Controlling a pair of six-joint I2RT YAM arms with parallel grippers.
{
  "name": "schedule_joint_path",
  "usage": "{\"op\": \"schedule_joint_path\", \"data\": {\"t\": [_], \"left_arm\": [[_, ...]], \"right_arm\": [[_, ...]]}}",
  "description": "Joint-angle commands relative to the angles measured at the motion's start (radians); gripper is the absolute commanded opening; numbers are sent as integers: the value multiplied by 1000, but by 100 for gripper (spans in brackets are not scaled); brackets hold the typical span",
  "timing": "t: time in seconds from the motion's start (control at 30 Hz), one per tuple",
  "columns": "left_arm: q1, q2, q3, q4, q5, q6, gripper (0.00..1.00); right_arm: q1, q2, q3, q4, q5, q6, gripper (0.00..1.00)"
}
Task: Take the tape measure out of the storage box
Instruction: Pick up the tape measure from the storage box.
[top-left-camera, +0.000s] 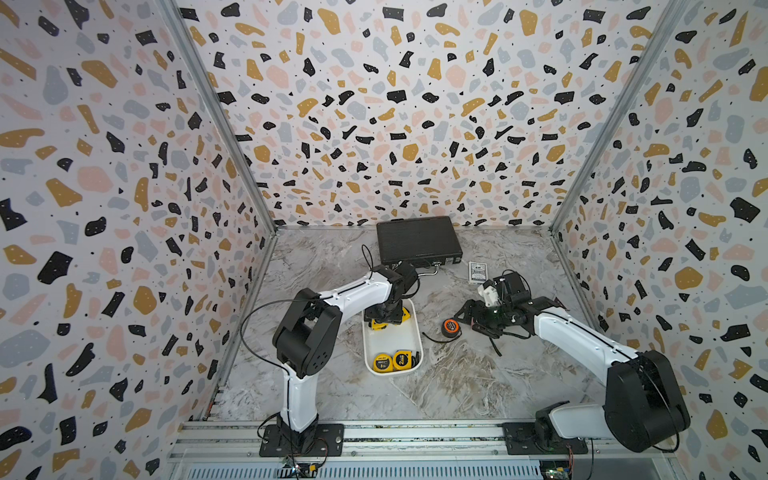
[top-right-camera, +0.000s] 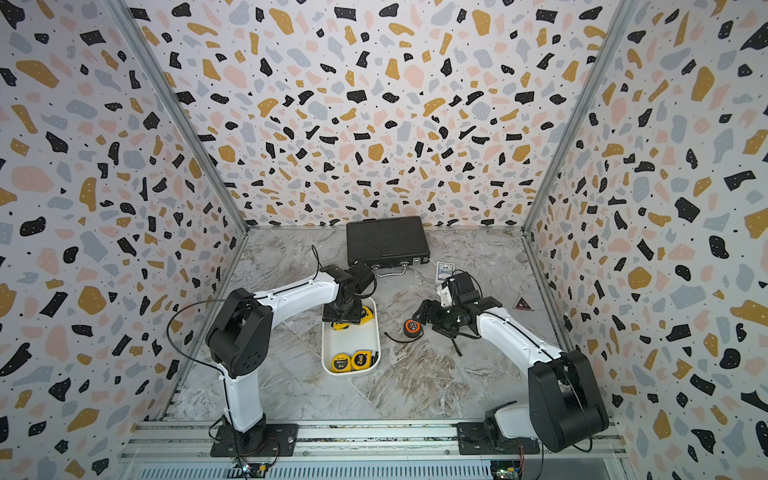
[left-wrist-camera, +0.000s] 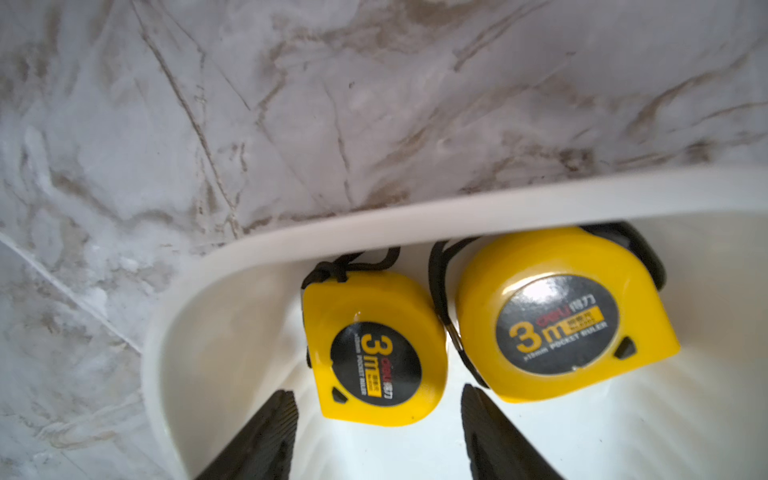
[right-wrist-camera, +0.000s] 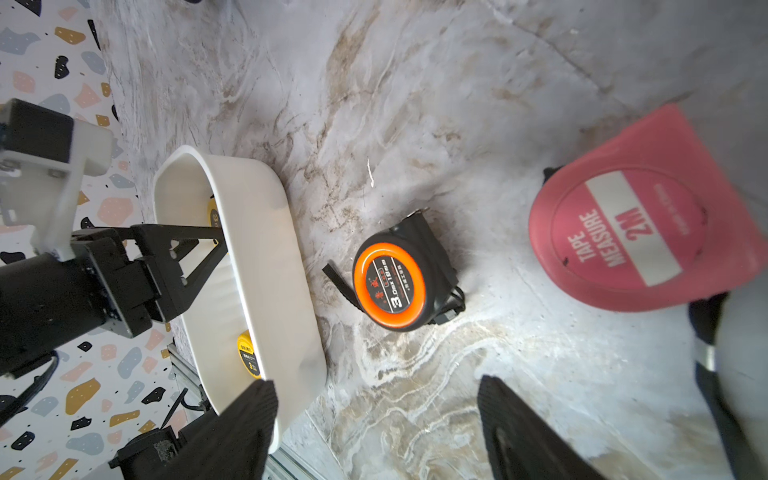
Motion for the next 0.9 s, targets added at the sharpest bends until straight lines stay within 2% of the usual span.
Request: {"op": "schedule_joint_path", "data": {"t": [0.0,0.5,0.87], "left_arm": [[6,24,0,-1,-21,-20,67],[8,66,-12,25,-11,-48,65],[24,83,-45,85,43,-76,63]], "right_arm": [[-8,3,43,4,-13,-20,82],[-19,22,53,10,-25,-29,80],[-21,25,57,8,-31,-33,80]]}}
